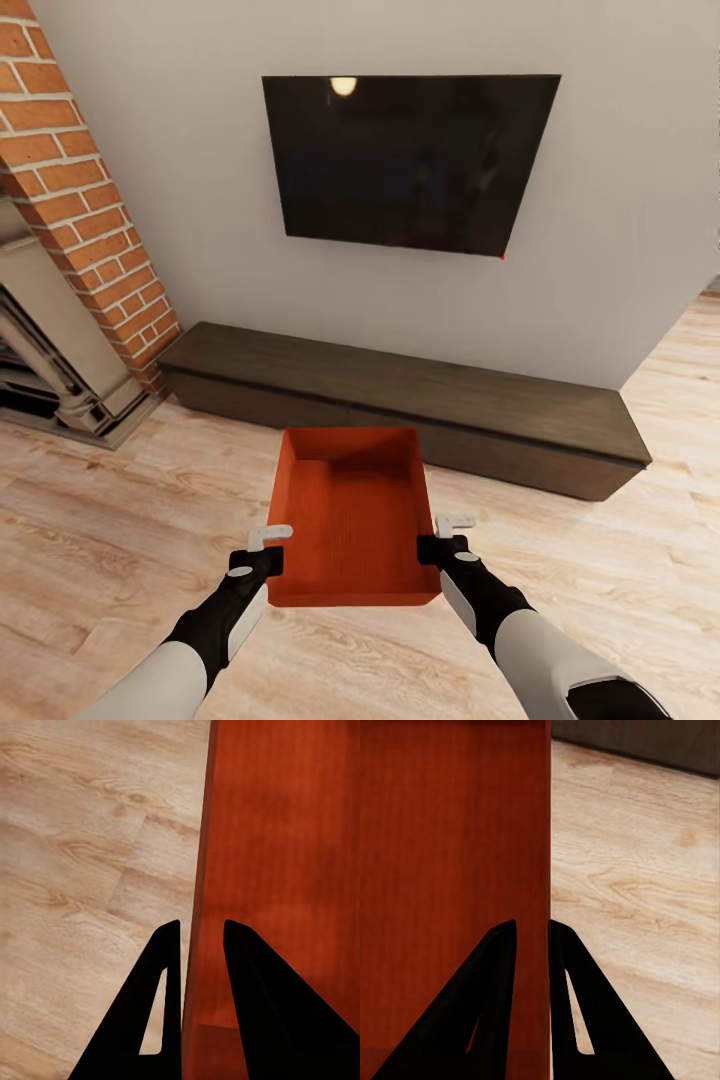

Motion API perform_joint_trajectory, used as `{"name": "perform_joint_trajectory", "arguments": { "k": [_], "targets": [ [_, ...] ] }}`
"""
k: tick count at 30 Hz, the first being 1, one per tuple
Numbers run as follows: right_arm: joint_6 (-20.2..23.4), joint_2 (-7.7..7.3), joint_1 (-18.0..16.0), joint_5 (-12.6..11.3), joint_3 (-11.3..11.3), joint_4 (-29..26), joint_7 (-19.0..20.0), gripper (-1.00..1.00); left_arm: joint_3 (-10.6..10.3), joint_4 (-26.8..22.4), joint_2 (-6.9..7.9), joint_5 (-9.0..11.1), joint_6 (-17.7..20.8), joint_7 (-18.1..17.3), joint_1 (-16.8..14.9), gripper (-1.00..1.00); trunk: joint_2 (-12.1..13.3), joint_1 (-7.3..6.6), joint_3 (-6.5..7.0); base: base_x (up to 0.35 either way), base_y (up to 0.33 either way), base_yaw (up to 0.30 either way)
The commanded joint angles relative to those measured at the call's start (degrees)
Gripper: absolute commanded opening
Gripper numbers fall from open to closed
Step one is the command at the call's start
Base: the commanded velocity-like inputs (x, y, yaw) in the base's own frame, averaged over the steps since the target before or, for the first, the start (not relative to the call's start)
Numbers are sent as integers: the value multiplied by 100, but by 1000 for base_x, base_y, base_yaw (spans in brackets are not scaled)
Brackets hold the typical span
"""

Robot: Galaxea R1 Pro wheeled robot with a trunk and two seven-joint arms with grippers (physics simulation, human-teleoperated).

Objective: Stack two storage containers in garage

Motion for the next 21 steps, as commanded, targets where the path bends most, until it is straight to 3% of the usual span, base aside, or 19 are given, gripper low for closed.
{"name": "perform_joint_trajectory", "arguments": {
  "k": [1, 21],
  "targets": [
    [35, -8, -8, 58, 11, -33, -39, -100, -56, 30, 37, 67, 40, 85, 0, -100, -10, 3, 1, 0, 0, 0],
    [35, -8, -8, 58, 17, -33, -36, -100, -53, 21, 42, 66, 40, 85, -1, -100, -10, 3, 187, 0, 0, 0]
  ]
}}
